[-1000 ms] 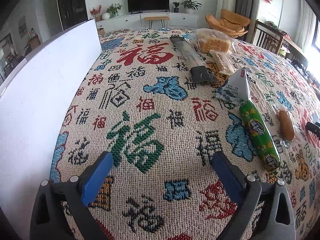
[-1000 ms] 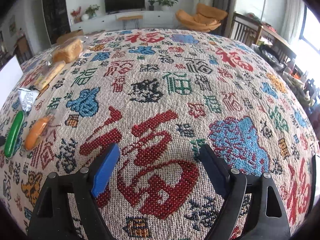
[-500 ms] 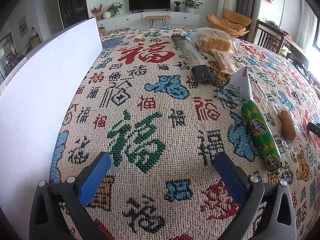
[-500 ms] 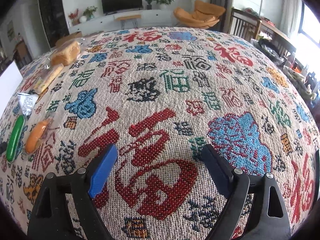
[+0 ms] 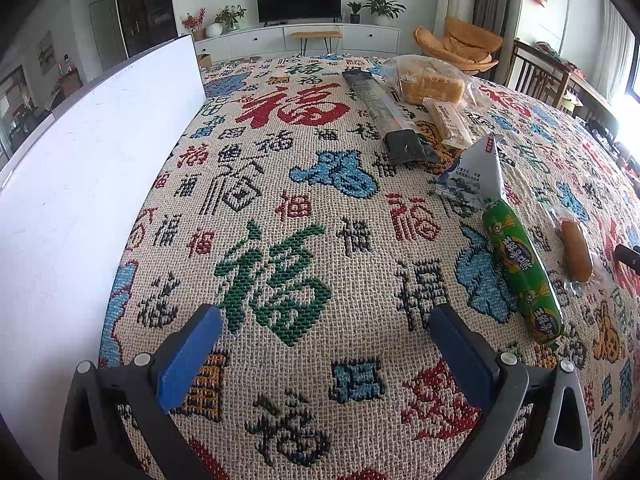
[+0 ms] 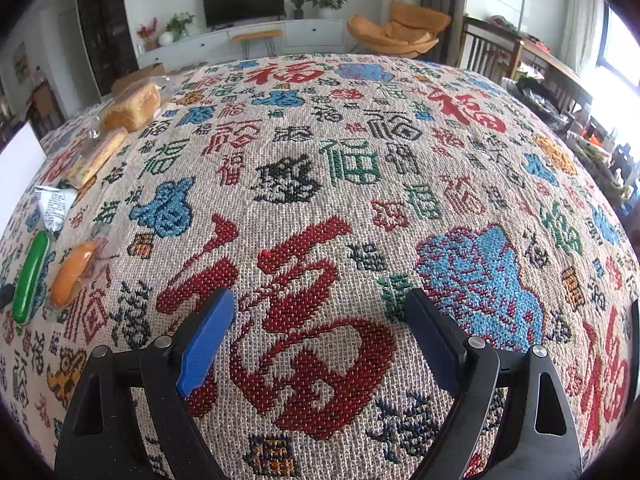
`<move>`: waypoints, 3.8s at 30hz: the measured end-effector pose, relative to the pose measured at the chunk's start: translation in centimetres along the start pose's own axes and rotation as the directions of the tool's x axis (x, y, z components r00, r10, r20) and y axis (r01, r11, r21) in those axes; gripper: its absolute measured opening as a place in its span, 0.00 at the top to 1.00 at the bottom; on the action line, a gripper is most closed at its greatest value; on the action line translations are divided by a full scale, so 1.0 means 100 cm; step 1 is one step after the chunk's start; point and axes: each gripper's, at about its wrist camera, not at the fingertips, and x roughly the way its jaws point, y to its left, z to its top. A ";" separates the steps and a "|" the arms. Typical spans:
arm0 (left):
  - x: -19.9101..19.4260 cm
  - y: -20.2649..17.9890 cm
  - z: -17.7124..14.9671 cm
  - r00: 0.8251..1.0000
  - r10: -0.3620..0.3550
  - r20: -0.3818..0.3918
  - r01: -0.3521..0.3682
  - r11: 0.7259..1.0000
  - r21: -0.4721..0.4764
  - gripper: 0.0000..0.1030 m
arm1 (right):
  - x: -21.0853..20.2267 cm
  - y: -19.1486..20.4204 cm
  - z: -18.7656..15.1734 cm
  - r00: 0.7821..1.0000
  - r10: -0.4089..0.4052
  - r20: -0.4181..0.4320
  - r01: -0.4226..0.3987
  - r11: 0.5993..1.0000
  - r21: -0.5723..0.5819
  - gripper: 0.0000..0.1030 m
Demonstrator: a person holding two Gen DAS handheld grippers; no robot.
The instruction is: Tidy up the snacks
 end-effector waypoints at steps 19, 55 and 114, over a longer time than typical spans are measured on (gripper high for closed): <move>-0.001 -0.001 0.000 1.000 0.000 0.000 0.000 1.000 0.000 0.00 | 0.000 0.000 0.000 1.000 0.002 0.000 -0.002 1.000 0.000 0.14; -0.037 0.008 0.009 0.946 -0.321 0.051 0.325 0.937 -0.131 0.02 | 0.000 0.000 0.000 1.000 0.002 0.002 -0.002 1.000 0.001 0.14; -0.073 0.056 -0.051 0.947 -0.299 0.120 0.320 0.913 -0.254 0.78 | 0.008 0.174 0.053 0.885 0.407 -0.228 -0.394 0.913 0.103 0.79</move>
